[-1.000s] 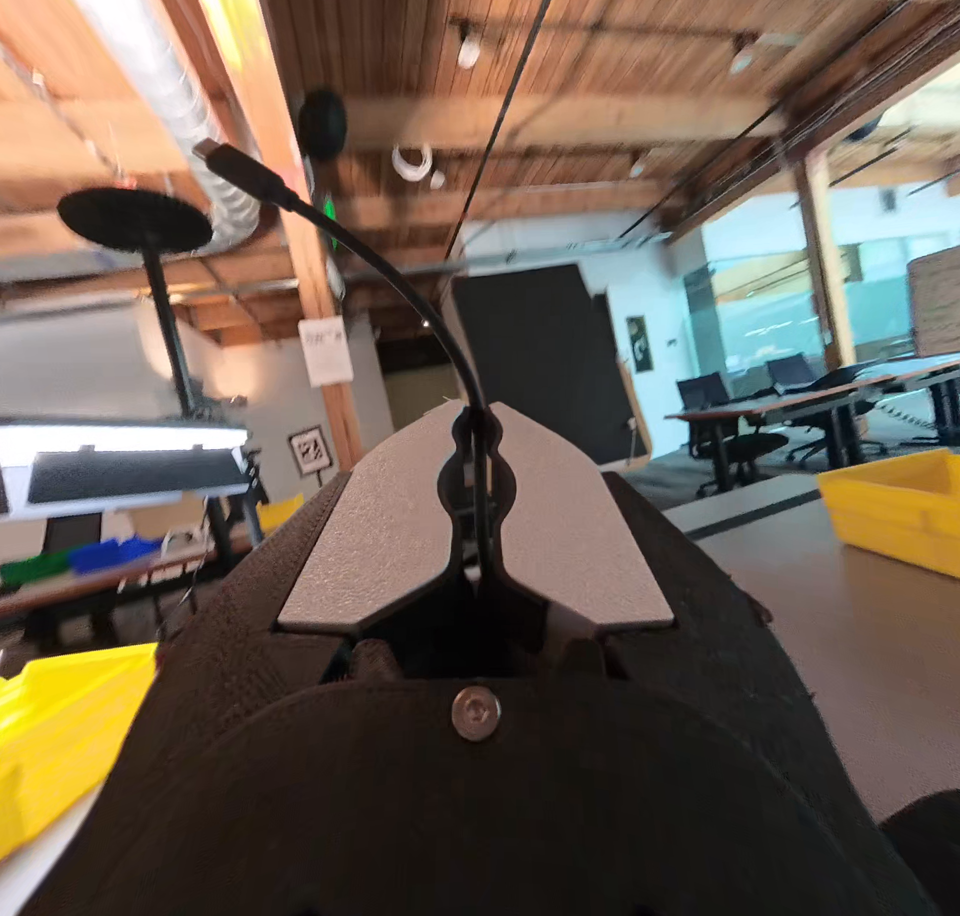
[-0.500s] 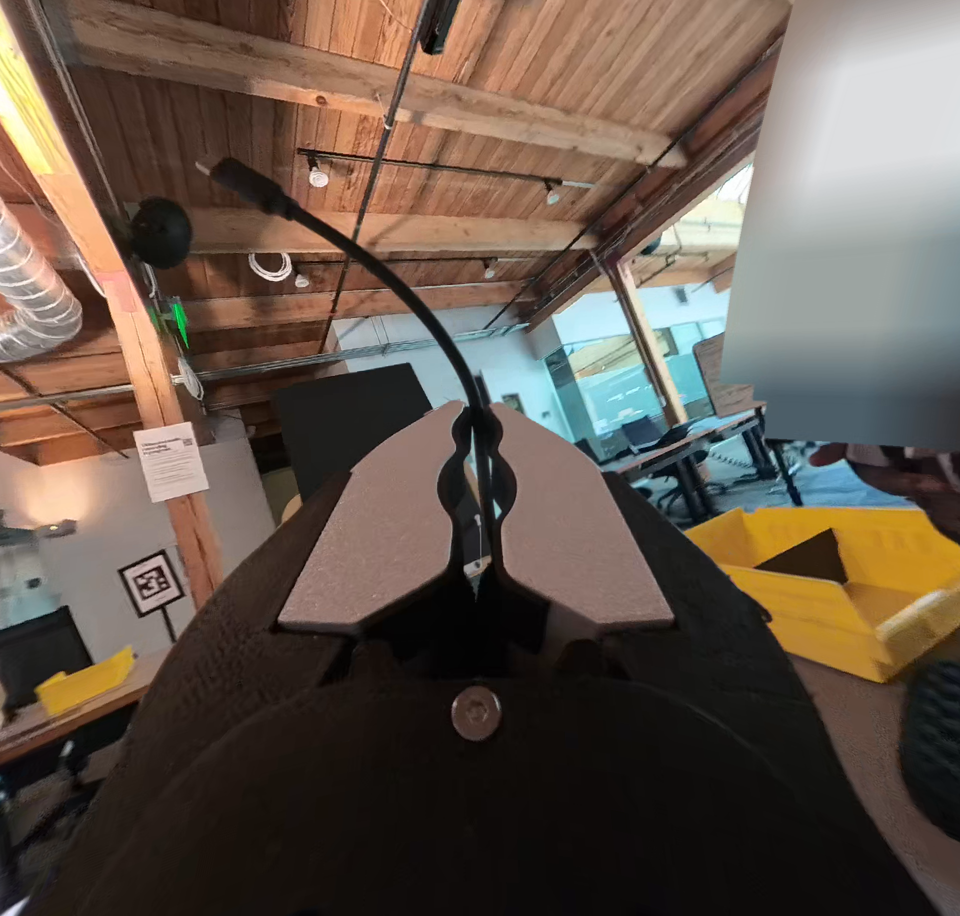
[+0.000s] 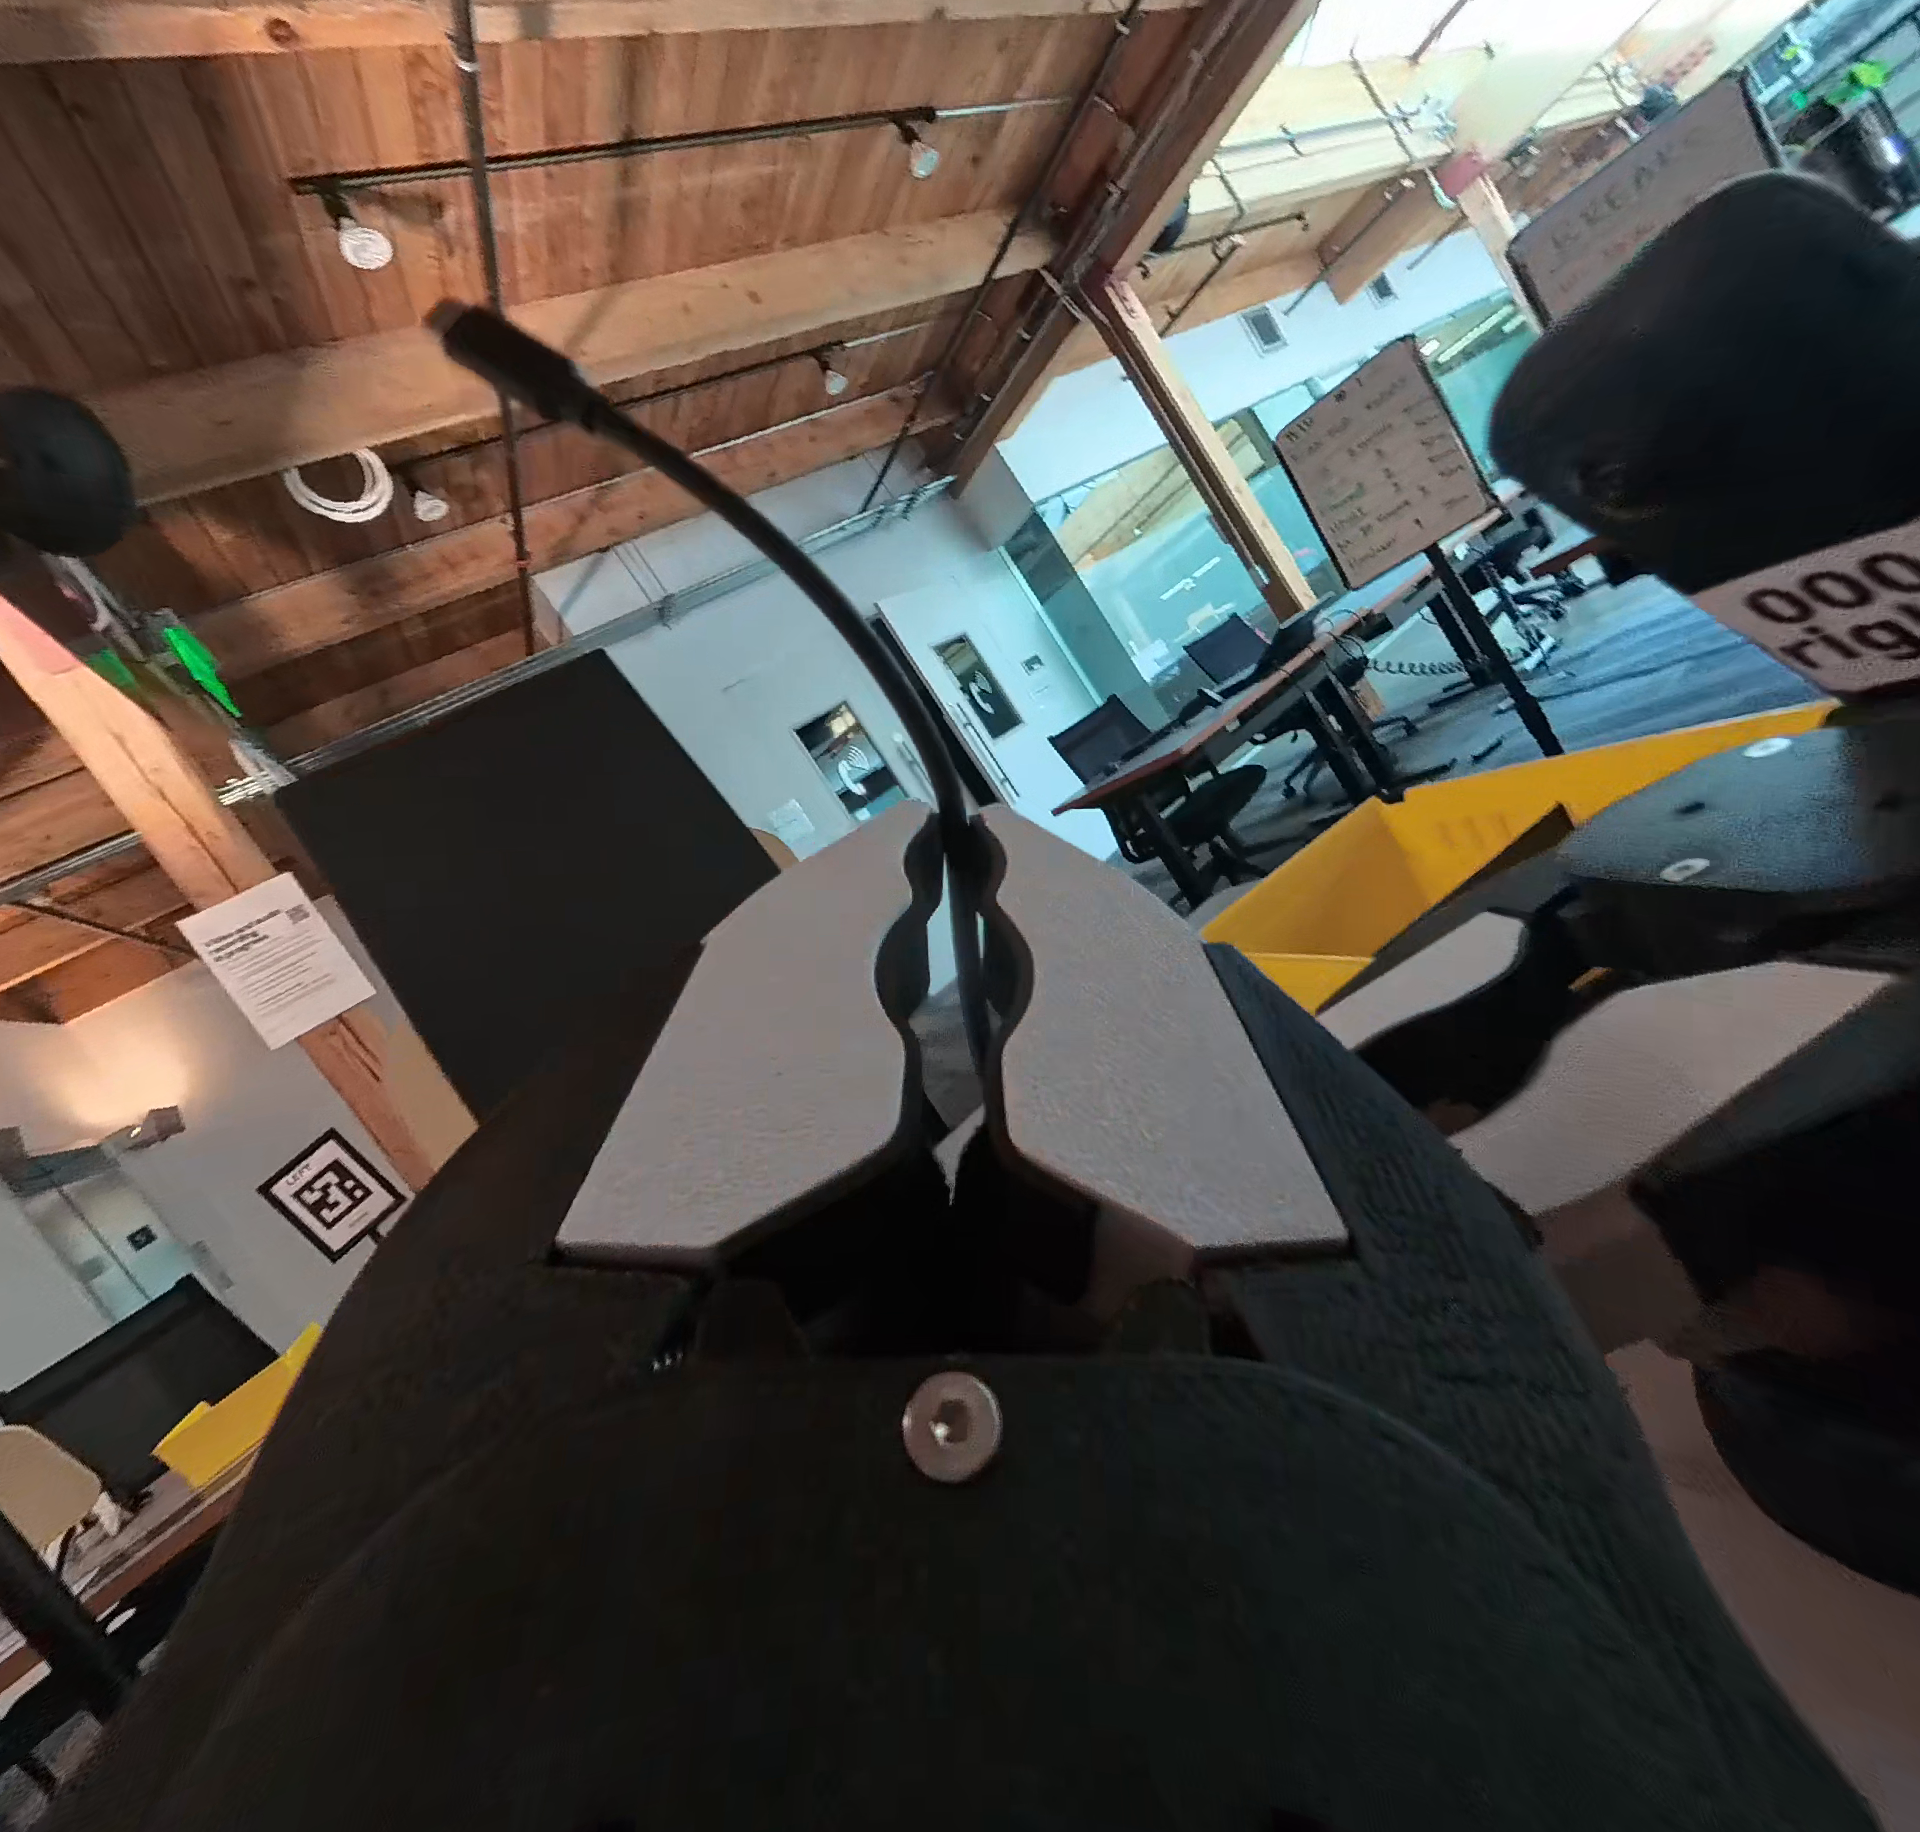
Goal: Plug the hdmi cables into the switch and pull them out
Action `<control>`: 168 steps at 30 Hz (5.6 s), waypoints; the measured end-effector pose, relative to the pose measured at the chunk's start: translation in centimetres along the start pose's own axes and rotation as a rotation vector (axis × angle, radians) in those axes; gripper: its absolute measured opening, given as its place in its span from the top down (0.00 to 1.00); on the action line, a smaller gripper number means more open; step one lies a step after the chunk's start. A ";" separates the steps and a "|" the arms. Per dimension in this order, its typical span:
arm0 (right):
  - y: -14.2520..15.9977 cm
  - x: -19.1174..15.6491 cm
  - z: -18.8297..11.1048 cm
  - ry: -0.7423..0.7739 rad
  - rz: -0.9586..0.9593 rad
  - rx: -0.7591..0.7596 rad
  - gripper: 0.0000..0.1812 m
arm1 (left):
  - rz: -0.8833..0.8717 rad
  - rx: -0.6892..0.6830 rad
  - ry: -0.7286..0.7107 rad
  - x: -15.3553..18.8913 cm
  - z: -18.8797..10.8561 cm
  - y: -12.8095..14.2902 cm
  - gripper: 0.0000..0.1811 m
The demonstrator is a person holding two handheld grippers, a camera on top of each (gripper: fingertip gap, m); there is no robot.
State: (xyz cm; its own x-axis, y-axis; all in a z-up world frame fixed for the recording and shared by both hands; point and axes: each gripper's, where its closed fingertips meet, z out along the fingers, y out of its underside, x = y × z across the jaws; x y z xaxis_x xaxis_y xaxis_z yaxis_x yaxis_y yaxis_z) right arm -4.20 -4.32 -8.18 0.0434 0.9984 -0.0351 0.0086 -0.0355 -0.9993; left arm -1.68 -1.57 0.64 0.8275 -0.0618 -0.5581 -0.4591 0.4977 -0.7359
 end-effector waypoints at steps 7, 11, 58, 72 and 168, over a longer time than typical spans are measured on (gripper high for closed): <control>-0.4 2.2 -0.1 0.064 -0.098 0.104 0.92 | -0.133 0.041 0.118 0.4 -0.3 -0.6 0.98; -2.8 3.1 -1.8 -0.004 -0.023 0.308 0.92 | -0.196 0.041 0.160 -0.2 -0.9 -0.4 0.75; -3.7 1.2 -6.1 -0.184 -0.374 0.149 0.89 | -0.398 -0.248 0.488 2.7 -2.9 6.1 0.93; 1.3 -0.1 -4.9 -0.402 -0.235 -0.105 0.88 | -0.329 -0.272 0.871 9.2 -5.1 5.3 0.93; -7.8 -0.9 -9.3 -0.317 -0.305 0.575 0.88 | -0.653 0.329 0.783 6.0 -5.0 -1.5 0.55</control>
State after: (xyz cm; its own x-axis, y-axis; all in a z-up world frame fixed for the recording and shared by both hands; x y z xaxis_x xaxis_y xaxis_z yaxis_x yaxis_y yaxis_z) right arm 4.96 -5.31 -0.23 -0.1695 0.9281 0.3316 -0.5564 0.1876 -0.8094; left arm 2.35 -6.96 -3.53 0.3898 -0.8804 -0.2703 0.2037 0.3686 -0.9070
